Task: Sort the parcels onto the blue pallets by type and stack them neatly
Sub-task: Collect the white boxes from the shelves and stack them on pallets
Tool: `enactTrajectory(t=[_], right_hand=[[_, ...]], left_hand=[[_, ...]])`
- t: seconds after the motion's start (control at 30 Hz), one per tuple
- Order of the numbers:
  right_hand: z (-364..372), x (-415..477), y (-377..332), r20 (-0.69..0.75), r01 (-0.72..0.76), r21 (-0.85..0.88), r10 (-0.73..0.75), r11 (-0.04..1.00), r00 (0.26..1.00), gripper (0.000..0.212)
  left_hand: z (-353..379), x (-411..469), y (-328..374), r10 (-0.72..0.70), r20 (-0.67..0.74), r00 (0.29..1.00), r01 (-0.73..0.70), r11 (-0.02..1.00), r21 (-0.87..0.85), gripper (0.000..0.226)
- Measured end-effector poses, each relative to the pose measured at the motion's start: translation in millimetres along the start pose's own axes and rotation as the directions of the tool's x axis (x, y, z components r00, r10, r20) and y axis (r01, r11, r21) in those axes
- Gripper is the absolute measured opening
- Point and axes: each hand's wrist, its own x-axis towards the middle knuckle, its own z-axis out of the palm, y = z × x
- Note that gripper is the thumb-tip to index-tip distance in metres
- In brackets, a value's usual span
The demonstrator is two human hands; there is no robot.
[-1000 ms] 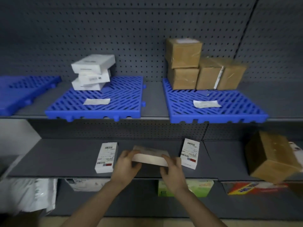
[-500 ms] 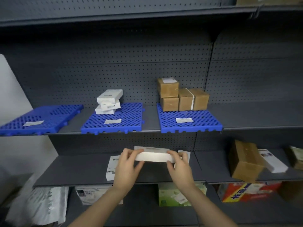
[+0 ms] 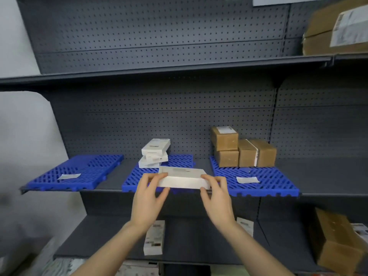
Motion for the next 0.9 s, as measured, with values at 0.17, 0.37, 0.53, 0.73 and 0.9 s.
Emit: enactTrajectory(t=[0.17, 0.37, 0.53, 0.73, 0.9], right_hand=[[49.0, 46.5, -25.5, 0.023, 0.057, 0.04, -0.058, 0.998, 0.998, 0.035], [112.7, 110.6, -39.4, 0.068, 0.053, 0.04, -0.055, 0.998, 0.996, 0.038], [165.0, 165.7, -36.7, 0.108, 0.04, -0.009, -0.039, 0.999, 0.993, 0.038], [215.0, 213.3, -20.4, 0.155, -0.002, -0.084, 0.014, 0.996, 0.988, 0.041], [233.4, 240.5, -9.1, 0.179, -0.054, -0.099, 0.071, 0.994, 0.981, 0.053]], left_hand=[[-16.2, 42.7, -50.1, -0.042, -0.033, 0.999, 0.042, 0.999, 0.016, 0.043], [-10.6, 103.3, -122.1, -0.066, -0.051, 0.997, 0.067, 0.998, 0.017, 0.042], [10.5, 147.2, -176.0, -0.098, -0.037, 0.995, 0.097, 0.995, -0.026, 0.038], [45.0, 181.7, -235.7, -0.167, 0.078, 0.983, 0.173, 0.983, -0.068, 0.04], [64.6, 204.4, -254.0, -0.173, 0.187, 0.967, 0.196, 0.974, -0.11, 0.049]])
